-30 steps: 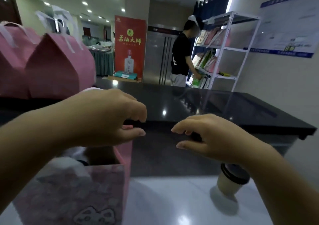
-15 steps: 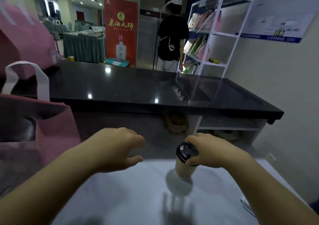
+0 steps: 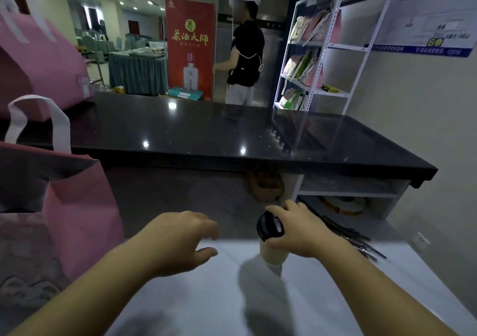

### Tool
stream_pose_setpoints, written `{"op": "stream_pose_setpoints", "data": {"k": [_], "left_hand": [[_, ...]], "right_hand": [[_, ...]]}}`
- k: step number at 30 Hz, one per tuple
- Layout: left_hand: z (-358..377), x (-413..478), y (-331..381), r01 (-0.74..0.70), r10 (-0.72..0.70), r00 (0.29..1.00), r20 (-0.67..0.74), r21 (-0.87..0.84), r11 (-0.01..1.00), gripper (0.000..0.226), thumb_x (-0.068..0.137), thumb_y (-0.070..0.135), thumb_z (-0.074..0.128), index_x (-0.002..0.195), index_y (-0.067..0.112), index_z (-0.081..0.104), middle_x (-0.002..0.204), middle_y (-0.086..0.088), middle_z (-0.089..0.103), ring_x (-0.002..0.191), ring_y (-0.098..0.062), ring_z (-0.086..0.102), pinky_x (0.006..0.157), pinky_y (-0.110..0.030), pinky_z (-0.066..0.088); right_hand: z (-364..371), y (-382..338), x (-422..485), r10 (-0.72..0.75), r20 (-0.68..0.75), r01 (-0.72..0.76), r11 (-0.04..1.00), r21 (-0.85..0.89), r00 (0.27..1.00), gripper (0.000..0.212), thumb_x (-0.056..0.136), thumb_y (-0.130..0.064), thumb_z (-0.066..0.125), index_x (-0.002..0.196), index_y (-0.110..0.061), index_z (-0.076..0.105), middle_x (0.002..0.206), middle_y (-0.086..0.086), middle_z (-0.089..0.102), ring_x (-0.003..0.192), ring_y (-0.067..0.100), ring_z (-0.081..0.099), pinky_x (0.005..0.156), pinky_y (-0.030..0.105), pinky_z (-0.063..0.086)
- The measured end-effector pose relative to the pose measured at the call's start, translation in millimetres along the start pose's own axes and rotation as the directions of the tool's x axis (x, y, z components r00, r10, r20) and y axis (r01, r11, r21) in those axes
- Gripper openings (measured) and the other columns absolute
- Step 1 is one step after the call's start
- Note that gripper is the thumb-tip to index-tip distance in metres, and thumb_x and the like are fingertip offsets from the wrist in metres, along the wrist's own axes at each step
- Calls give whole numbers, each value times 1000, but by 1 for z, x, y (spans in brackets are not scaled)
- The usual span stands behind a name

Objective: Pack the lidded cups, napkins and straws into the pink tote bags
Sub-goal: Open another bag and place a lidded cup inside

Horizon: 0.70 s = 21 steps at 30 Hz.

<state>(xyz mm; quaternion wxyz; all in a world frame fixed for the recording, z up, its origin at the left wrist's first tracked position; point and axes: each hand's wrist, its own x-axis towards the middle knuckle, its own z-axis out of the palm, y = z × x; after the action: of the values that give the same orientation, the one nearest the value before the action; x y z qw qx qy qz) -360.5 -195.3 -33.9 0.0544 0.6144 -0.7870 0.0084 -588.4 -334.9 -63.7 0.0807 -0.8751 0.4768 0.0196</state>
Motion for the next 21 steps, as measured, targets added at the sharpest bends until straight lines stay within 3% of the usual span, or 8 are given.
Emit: {"op": "stream_pose_setpoints", "data": {"k": [4,10,12,15,21], "left_hand": [[-27,-10,-12,7,-5,998,-68,30,1000,36,86,57,42,115,37,50,112,18,55,96,-3,54,78,-22,46],[-95,-44,-46,30,-18,977,-211,53,998,40,76,62,36,104,40,56,97,21,59,77,7,54,67,-15,48],[-115,-60,-64,46,-32,965,-259,49,998,39,75,64,40,101,41,58,94,21,60,77,6,56,70,-19,50],[-138,-85,-98,89,-69,940,-333,46,995,37,76,68,43,93,40,61,87,22,61,76,1,59,72,-37,53],[-157,-136,-177,166,-144,913,-381,25,986,27,72,59,52,84,38,63,77,20,63,70,-1,61,62,-36,54]], "right_hand": [[-26,-25,-6,-123,-189,130,991,25,974,78,72,-64,53,141,-39,25,126,-6,37,113,17,33,84,31,44],[-87,-87,-12,-308,-439,386,917,99,844,73,73,-65,55,137,-38,34,112,-9,42,104,12,38,82,27,39],[-104,-113,-12,-344,-488,451,884,119,802,73,72,-65,52,137,-37,35,112,-9,42,104,12,40,83,27,40],[-124,-157,-9,-388,-548,539,830,141,741,73,71,-65,52,136,-37,37,111,-8,44,105,14,42,85,31,44],[-139,-254,11,-440,-617,658,732,174,652,69,73,-60,57,135,-35,40,114,-9,45,110,14,44,91,34,44]]}}
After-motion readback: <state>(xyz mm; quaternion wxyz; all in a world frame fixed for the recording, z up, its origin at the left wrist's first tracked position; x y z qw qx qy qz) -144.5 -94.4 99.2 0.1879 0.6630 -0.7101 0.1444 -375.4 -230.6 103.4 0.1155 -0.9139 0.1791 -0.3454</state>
